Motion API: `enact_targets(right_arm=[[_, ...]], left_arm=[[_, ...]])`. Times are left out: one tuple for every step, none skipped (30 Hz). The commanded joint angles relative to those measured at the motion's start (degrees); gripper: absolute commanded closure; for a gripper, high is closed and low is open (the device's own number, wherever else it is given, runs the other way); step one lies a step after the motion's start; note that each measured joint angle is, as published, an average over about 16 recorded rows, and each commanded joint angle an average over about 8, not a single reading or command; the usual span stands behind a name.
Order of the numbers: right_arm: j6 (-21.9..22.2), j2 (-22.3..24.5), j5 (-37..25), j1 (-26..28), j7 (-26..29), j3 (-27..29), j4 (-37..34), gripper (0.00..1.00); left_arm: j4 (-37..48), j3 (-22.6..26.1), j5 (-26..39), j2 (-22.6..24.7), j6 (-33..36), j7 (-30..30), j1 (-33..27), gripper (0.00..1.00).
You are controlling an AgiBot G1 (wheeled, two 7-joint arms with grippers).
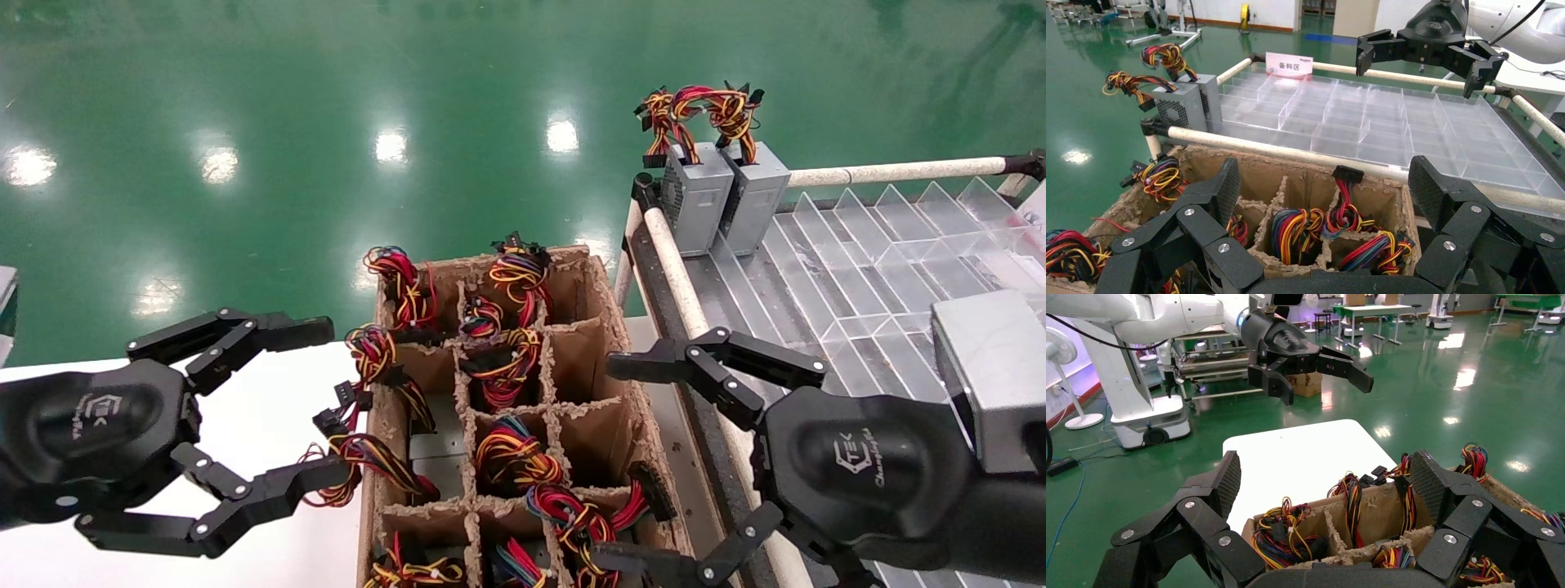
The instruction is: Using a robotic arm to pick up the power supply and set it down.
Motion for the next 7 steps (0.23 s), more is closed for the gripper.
enact_targets(right_arm=[[0.0, 0.0, 0.0, 0.0, 0.0, 0.0, 0.0, 0.00], [0.0, 0.0, 0.0, 0.0, 0.0, 0.0, 0.0, 0.00], [0.0, 0.0, 0.0, 0.0, 0.0, 0.0, 0.0, 0.00], [0.0, 0.0, 0.0, 0.0, 0.0, 0.0, 0.0, 0.00], [0.0, 0.0, 0.0, 0.0, 0.0, 0.0, 0.0, 0.00], [0.0, 0.0, 0.0, 0.0, 0.0, 0.0, 0.0, 0.00], [0.0, 0.0, 0.0, 0.0, 0.0, 0.0, 0.0, 0.00]], left_arm=[[0.0, 0.0, 0.0, 0.0, 0.0, 0.0, 0.0, 0.00], [0.0, 0.0, 0.0, 0.0, 0.0, 0.0, 0.0, 0.00], [0.0, 0.0, 0.0, 0.0, 0.0, 0.0, 0.0, 0.00], [0.0, 0.0, 0.0, 0.0, 0.0, 0.0, 0.0, 0.00], [0.0, 0.0, 0.0, 0.0, 0.0, 0.0, 0.0, 0.00], [0.0, 0.0, 0.0, 0.0, 0.0, 0.0, 0.0, 0.00], [0.0, 0.0, 0.0, 0.0, 0.0, 0.0, 0.0, 0.00]])
